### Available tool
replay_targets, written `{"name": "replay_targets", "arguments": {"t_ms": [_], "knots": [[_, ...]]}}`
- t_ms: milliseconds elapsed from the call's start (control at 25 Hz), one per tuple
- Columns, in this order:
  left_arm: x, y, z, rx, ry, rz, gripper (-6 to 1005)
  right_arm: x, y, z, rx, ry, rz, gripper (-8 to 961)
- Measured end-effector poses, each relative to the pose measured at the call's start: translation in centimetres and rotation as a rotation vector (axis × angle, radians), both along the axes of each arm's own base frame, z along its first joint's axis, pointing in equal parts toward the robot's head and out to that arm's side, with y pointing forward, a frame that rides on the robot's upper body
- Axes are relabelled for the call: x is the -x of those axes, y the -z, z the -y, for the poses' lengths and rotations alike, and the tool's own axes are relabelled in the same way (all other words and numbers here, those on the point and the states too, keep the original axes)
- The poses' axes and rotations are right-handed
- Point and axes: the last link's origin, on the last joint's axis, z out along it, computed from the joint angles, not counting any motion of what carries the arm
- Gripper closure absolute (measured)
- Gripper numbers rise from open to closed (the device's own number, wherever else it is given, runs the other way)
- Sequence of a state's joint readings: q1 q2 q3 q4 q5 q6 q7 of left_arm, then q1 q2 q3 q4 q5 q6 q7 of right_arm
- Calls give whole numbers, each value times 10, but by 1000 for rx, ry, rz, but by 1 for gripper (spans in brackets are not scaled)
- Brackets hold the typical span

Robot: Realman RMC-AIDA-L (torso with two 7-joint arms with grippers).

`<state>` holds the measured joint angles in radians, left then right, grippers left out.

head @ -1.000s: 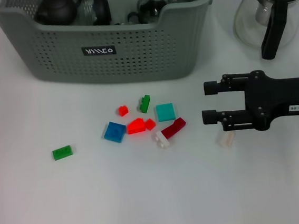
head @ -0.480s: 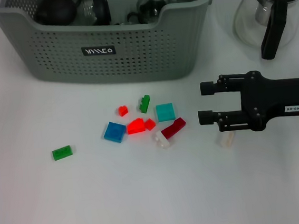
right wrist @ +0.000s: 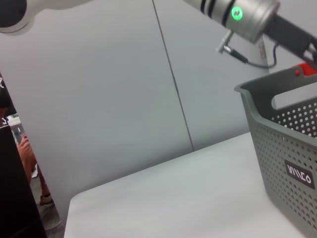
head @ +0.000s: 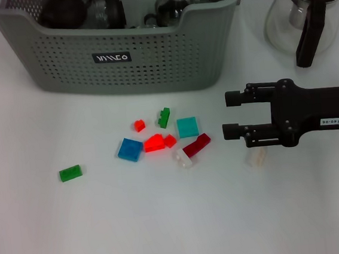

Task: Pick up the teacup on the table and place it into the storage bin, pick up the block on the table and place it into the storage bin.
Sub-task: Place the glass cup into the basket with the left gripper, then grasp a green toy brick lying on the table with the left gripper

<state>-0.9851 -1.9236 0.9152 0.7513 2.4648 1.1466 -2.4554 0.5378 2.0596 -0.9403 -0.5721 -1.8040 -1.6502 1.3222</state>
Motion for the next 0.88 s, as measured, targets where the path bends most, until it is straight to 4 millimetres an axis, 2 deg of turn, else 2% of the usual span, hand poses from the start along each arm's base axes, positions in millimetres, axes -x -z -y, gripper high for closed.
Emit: {"name": "replay_targets", "arguments": {"t_ms": [240,360,480,680,800,880], "knots": [[12,34,-3,7,-26,-105,892,0,1,0,-1,3,0,212],[12,44,-1,11,-19,-134,887,0,1,0,-2,4,1,212],[11,48,0,11,-9,-153,818,-1,1,1,-2,8,1,211],[0,37,3,5,15,-114,703,-2,1,2,-2,12,1,211],[-14,17,12,-15,65,-14,599,-2,1,1,-2,11,1,211],[-23,-1,23,-24,134,112,530,-2,1,1,-3,11,0,211]]}}
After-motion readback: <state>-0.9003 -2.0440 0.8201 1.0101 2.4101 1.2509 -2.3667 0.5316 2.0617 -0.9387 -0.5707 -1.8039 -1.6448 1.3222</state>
